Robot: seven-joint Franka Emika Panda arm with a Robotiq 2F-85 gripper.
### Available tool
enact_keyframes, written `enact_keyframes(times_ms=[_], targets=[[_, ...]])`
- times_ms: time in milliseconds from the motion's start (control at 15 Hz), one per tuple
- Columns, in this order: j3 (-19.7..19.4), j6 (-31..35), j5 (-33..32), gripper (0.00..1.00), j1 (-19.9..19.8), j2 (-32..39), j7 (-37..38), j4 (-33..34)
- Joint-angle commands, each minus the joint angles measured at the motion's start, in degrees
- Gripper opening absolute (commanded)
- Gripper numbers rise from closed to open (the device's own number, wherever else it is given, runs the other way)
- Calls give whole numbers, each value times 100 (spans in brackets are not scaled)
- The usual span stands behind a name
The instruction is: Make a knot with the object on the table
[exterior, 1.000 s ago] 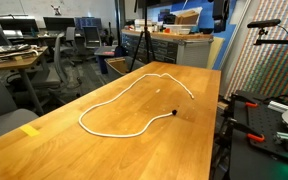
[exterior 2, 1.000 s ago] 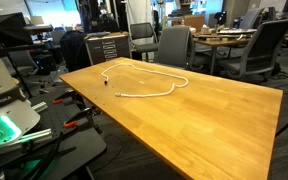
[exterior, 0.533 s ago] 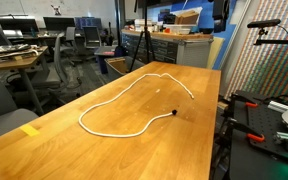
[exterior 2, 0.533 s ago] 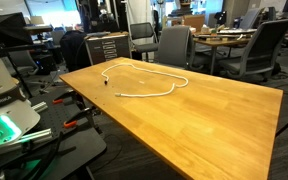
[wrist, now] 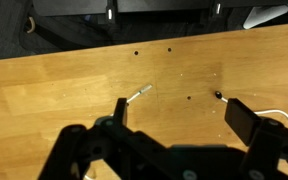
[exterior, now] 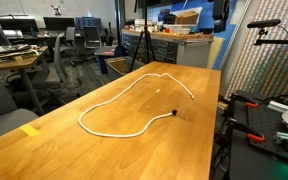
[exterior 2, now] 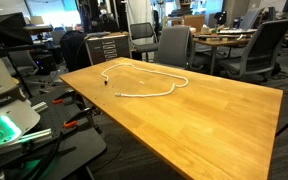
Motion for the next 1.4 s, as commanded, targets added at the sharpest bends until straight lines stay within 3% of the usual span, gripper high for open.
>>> enact_keyframes(times_ms=[0, 533, 933, 1133, 1200, 1333], targets=[[1, -9, 2, 100, 0, 1, 1, 7], [34, 166, 122, 100, 110, 8, -50, -74], [564, 1354, 658, 100, 835, 280, 41, -622], [1024, 2748, 1001, 100, 1168, 295, 614, -999], [828, 2089, 779, 100, 1036, 370, 311, -775], [1014, 2512, 860, 100, 1170, 408, 571, -900]])
